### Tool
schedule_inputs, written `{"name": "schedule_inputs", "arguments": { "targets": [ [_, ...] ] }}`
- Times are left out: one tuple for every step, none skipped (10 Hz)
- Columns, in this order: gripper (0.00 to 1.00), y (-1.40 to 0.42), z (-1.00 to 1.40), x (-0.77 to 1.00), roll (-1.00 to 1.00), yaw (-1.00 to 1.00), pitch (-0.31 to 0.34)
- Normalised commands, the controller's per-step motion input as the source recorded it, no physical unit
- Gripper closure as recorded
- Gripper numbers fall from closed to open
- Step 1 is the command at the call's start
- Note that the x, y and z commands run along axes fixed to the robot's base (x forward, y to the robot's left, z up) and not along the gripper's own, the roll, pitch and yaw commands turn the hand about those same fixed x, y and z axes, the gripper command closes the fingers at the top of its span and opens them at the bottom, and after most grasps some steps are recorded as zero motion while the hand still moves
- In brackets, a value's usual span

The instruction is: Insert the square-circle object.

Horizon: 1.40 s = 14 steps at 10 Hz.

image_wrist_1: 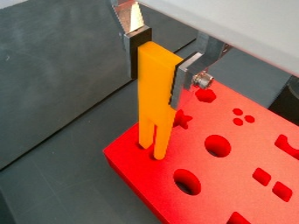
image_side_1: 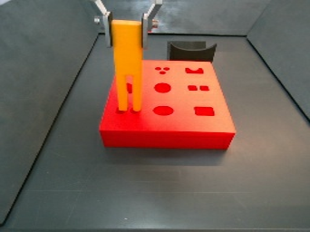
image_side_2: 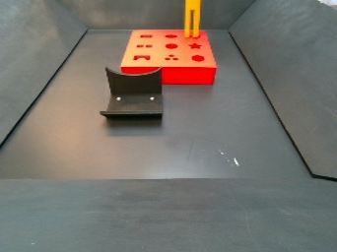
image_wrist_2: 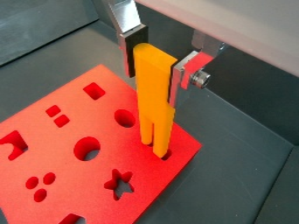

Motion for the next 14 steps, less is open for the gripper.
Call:
{"name": "schedule_inputs", "arguments": {
  "targets": [
    [1.0, -0.04, -0.06, -0.05, -0.07, 0.11, -0.093],
    [1.0, -0.04, -0.04, -0.06, -0.08, 0.1, -0.093],
    [1.0, 0.0, -0.07, -0.18, -0.07, 0.03, -0.103],
    [1.0, -0.03, -0.03, -0.16, -0.07, 0.04, -0.106],
    [1.0, -0.03, -0.05, -0.12, -0.07, 0.05, -0.107],
    [1.0, -0.01, -0.08, -0.09, -0.06, 0.05, -0.101],
    [1.0, -0.03, -0.09, -0.06, -0.06, 0.04, -0.099],
    [1.0, 0.0, -0.14, 0.0, -0.07, 0.01, -0.106],
    [1.0, 0.0, -0.22, 0.16, -0.06, 0.0, -0.083],
    [1.0, 0.0, -0.27, 0.32, -0.05, 0.0, -0.07],
    [1.0, 0.0, -0.32, 0.29, -0.04, -0.04, -0.077],
    [1.0, 0.0, -0.41, 0.21, 0.0, -0.06, -0.06],
    [1.0, 0.0, -0.44, 0.12, 0.09, -0.07, 0.0],
    [1.0, -0.02, -0.56, 0.08, 0.13, -0.07, 0.0]
  ]
}}
